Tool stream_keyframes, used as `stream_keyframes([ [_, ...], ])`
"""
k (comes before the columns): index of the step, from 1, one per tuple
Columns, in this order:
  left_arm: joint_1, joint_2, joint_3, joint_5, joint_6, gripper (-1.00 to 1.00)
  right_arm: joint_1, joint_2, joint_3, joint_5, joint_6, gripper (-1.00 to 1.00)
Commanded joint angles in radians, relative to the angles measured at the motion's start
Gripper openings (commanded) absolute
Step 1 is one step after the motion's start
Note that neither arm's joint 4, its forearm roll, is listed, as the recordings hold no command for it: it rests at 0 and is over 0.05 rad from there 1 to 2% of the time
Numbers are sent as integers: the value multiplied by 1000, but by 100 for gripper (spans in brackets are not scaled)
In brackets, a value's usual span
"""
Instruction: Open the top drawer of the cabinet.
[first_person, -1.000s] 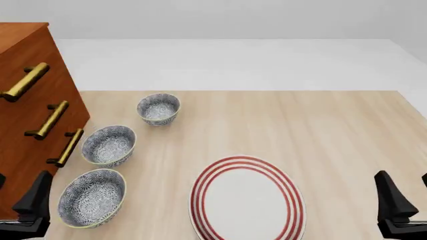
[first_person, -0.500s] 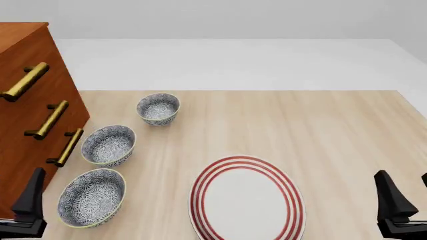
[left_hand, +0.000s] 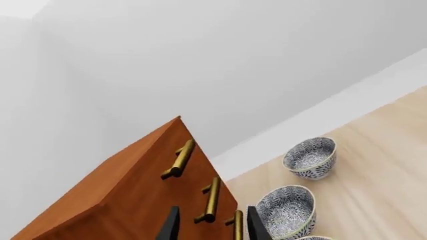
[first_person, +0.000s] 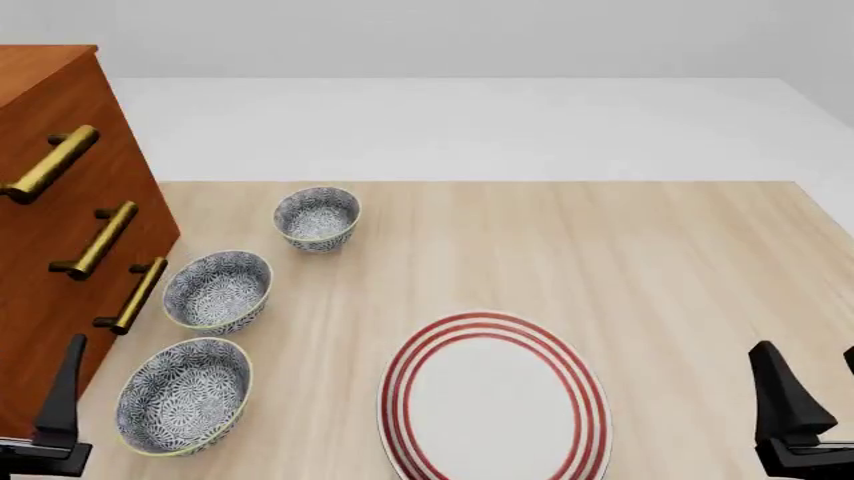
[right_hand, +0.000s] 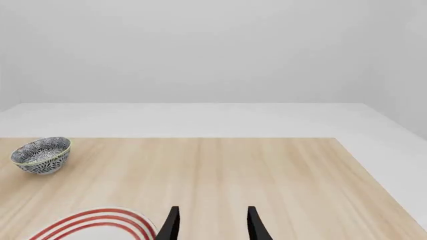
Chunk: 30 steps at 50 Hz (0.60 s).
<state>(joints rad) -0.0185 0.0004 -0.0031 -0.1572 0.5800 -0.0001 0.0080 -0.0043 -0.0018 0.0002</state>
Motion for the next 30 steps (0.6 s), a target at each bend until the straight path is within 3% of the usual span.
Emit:
stream_keyframes([
  [1, -2, 0, 3, -17, 116, 100, 0, 0, 0, 0, 0, 100],
  [12, 10, 0, 3, -49, 267, 100, 0, 0, 0, 0, 0, 100],
  [18, 13, 0, 3, -54, 272, 100, 0, 0, 0, 0, 0, 100],
  [30, 24, 7, 3, -70, 359, 100, 0, 0, 0, 0, 0, 100],
])
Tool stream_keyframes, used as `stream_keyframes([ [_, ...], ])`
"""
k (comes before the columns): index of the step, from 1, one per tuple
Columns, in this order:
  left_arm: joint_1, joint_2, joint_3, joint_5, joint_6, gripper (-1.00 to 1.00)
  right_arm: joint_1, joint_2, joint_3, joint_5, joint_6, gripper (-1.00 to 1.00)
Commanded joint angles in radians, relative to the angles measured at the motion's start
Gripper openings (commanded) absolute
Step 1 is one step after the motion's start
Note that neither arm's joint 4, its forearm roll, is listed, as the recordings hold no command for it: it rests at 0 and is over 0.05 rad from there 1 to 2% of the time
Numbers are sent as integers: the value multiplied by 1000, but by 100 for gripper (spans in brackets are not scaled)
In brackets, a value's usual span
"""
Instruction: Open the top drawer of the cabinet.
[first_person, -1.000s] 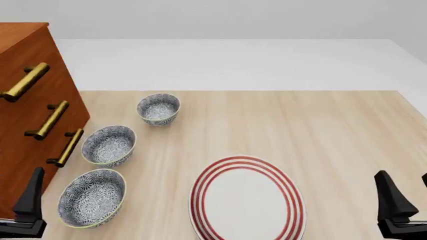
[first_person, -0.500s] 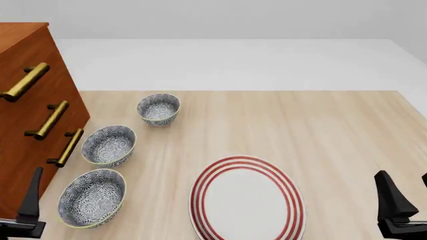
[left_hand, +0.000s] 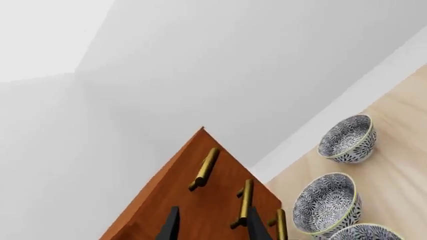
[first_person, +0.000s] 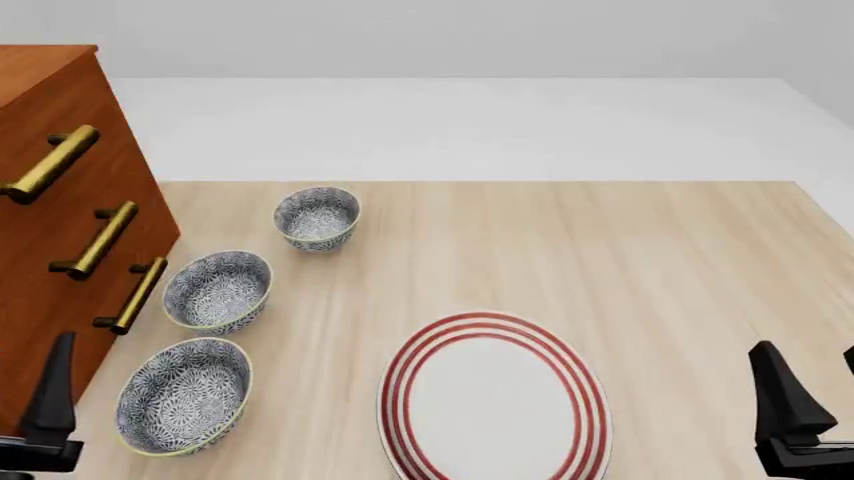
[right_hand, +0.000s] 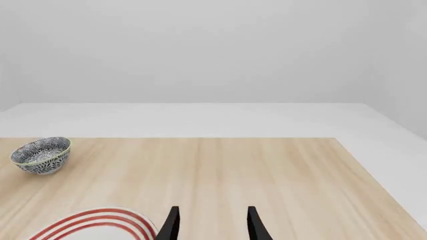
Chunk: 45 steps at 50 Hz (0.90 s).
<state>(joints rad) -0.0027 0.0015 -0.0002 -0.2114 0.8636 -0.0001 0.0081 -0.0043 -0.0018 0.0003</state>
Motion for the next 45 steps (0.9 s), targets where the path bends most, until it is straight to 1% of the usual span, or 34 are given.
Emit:
stream_keyframes([
  [1, 9, 8, 0, -18, 81, 100, 0, 0, 0, 0, 0, 100],
  [4, 10, 29, 0, -35, 81, 100, 0, 0, 0, 0, 0, 100],
  [5, 9, 41, 0, -48, 93, 100, 0, 0, 0, 0, 0, 100],
  [9, 9, 90, 0, -96, 94, 100, 0, 0, 0, 0, 0, 100],
  [10, 12, 147, 0, -152, 100, 100, 0, 0, 0, 0, 0, 100],
  [11, 12, 157, 0, -162, 100, 100, 0, 0, 0, 0, 0, 100],
  [12, 10, 215, 0, -216, 112, 100, 0, 0, 0, 0, 0, 100],
  [14, 12, 250, 0, -250, 114, 100, 0, 0, 0, 0, 0, 100],
  [16, 10, 371, 0, -371, 126, 100, 0, 0, 0, 0, 0, 100],
  [18, 12, 444, 0, -443, 130, 100, 0, 0, 0, 0, 0, 100],
  [19, 12, 453, 0, -452, 130, 100, 0, 0, 0, 0, 0, 100],
  [23, 13, 587, 0, -587, 148, 100, 0, 0, 0, 0, 0, 100],
  [28, 15, 670, 0, -674, 164, 100, 0, 0, 0, 0, 0, 100],
  [30, 23, 720, 0, -724, 171, 100, 0, 0, 0, 0, 0, 100],
  [33, 34, 749, 0, -755, 172, 100, 0, 0, 0, 0, 0, 100],
  [35, 37, 764, 0, -773, 181, 100, 0, 0, 0, 0, 0, 100],
  [37, 40, 798, 0, -808, 190, 100, 0, 0, 0, 0, 0, 100],
  [38, 35, 823, 0, -839, 208, 100, 0, 0, 0, 0, 0, 100],
  [40, 42, 828, 0, -841, 199, 100, 0, 0, 0, 0, 0, 100],
  [41, 50, 854, 0, -873, 207, 100, 0, 0, 0, 0, 0, 100],
  [45, 52, 875, 0, -890, 217, 100, 0, 0, 0, 0, 0, 100],
])
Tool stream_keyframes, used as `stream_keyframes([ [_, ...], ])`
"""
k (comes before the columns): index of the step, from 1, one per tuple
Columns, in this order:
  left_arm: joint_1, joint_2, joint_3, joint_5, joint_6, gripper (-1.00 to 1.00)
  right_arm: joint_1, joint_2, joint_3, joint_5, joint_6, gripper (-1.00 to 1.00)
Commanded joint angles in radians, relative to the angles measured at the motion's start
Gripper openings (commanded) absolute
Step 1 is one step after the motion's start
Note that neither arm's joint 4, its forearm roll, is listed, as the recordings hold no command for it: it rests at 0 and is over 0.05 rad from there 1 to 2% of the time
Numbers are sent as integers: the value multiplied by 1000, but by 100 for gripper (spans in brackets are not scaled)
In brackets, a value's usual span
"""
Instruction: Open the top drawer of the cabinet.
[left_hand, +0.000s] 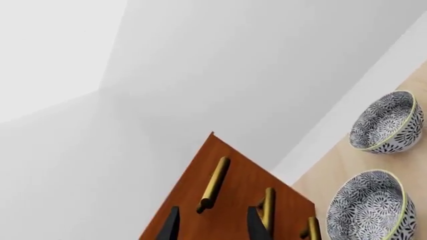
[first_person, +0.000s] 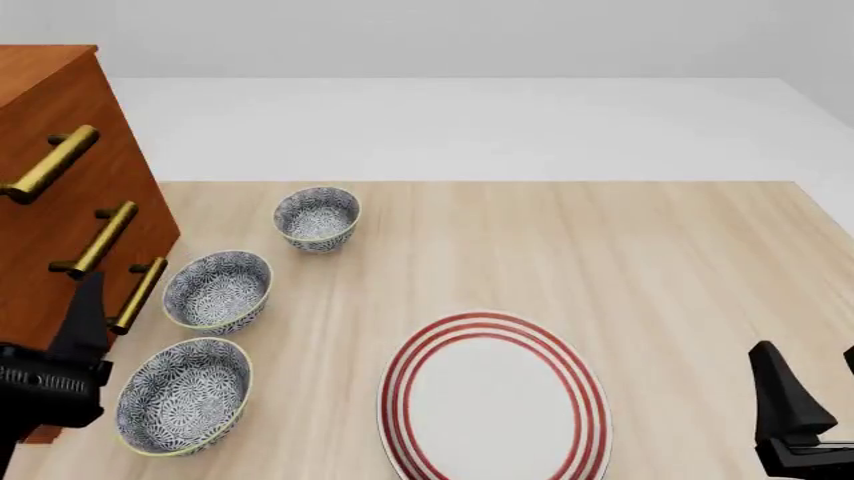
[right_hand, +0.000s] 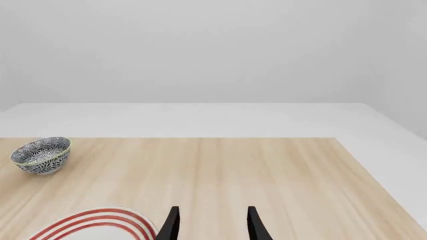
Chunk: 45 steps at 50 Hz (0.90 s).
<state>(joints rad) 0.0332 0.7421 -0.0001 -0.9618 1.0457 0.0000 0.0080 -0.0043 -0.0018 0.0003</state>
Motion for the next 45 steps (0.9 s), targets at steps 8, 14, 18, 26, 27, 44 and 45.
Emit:
stream_keyframes([
  [8, 13, 238, 0, -249, 112, 100, 0, 0, 0, 0, 0, 100],
  [14, 11, 221, 0, -236, 156, 100, 0, 0, 0, 0, 0, 100],
  [18, 9, 233, 0, -246, 181, 100, 0, 0, 0, 0, 0, 100],
  [26, 12, 252, 0, -253, 211, 100, 0, 0, 0, 0, 0, 100],
  [27, 13, 253, 0, -253, 210, 100, 0, 0, 0, 0, 0, 100],
  [44, 52, 258, 0, -246, 225, 100, 0, 0, 0, 0, 0, 100],
  [45, 59, 249, 0, -241, 218, 100, 0, 0, 0, 0, 0, 100],
])
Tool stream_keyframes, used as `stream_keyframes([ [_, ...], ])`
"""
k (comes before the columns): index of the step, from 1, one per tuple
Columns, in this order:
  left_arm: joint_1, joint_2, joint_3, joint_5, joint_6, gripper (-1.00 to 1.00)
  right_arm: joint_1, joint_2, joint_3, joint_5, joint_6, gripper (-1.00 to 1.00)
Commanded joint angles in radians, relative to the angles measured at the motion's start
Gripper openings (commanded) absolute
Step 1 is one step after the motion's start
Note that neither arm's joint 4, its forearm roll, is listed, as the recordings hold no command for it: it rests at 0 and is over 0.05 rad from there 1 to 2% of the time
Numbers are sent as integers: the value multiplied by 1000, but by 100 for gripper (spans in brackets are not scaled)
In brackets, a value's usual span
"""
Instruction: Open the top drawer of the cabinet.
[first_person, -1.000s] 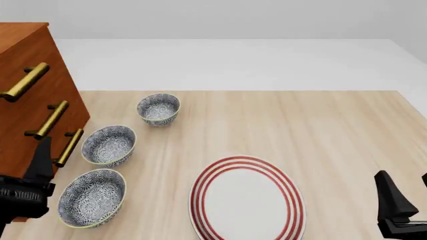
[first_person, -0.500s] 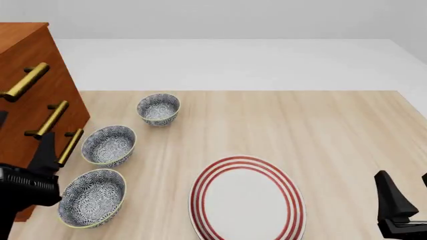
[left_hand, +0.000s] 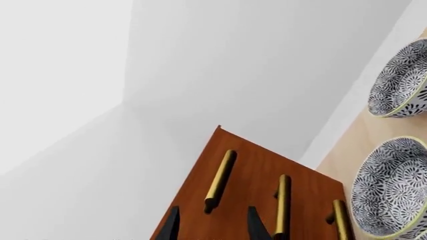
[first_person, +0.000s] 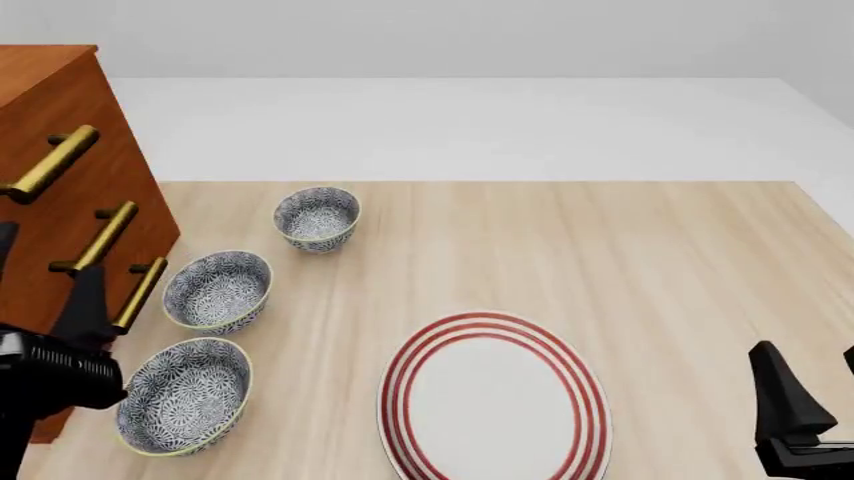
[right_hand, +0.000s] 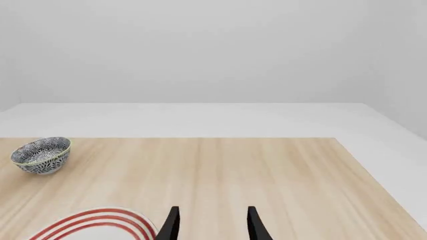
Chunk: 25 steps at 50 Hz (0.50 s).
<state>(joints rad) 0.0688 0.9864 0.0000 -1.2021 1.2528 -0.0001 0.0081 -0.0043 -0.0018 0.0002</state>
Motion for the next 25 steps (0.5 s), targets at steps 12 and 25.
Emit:
stream_keyframes([
  [12, 54, -42, 0, 42, 24, 100, 0, 0, 0, 0, 0, 100],
  [25, 65, -6, -5, 9, 53, 100, 0, 0, 0, 0, 0, 100],
])
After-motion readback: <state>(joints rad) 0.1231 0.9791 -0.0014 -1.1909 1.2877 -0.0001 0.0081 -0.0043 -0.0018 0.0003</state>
